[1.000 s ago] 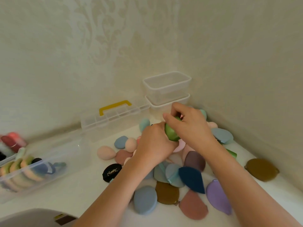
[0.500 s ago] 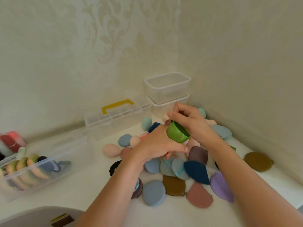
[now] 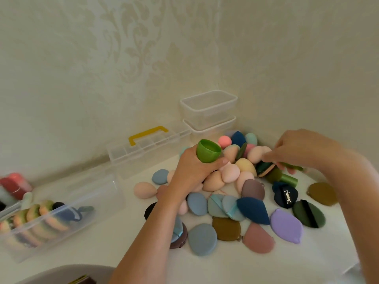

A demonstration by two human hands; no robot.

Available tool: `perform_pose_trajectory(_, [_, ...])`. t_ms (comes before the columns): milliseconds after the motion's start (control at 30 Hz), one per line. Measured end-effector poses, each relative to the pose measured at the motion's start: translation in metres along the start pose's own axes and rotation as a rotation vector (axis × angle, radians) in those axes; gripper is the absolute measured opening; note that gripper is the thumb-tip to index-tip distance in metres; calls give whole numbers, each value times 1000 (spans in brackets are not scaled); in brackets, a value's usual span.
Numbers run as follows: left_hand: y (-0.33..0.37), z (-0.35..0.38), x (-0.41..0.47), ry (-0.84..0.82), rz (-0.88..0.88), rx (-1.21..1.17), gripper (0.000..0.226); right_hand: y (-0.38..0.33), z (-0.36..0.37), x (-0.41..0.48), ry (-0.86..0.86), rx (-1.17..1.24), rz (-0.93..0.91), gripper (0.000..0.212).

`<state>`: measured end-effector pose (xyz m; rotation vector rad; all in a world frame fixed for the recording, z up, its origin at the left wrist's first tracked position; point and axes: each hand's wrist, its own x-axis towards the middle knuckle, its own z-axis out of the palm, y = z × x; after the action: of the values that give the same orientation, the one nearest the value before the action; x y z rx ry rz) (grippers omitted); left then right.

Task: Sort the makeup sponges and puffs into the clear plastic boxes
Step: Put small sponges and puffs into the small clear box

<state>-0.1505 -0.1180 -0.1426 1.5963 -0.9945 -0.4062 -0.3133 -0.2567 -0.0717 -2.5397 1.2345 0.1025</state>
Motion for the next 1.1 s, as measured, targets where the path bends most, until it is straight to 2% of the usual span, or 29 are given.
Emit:
perform_pose_trajectory(100, [-3,-1,1,41,20,38,25,4,5,-6,-18,-200,121,46])
perform_pose_trajectory(200, [-6,0,1,53,23,50,24,4,19,-1,27,-350,140,47])
perform_pose_trajectory(333, [-6,1,0,69,35,49,23,-2,48,9,96,-471,122,30])
perform_pose_trajectory(400, [-5,0,-1,74,39,11,23,-3,55,14,146,-467,117,17])
perform_pose_trajectory(500, [-3,-1,-2,62,41,-54,23,-5,49,18,191,-367,130,25])
perform_pose_trajectory(633, [2,-2,-5,48,77,-91,19,-9,22,16,200,-358,145,29])
perform_pose_trajectory(767, [7,-4,-7,137,40,-196,38,-23,-11,17,162,-312,84,41])
perform_pose_trajectory(833, [7,-6,-6,173,19,-222,38,-38,-23,20,176,-245,2,41])
perform_pose_trajectory(933, [4,-7,-2,191,36,-235,34,-64,-41,21,308,-60,-173,39])
perform_pose_trajectory(1000, [1,-8,0,208,40,-257,29,-79,-44,22,312,238,-339,40])
perform_pose_trajectory(1100, [-3,-10,3,220,29,-288,16,-95,-28,19,150,867,-523,26])
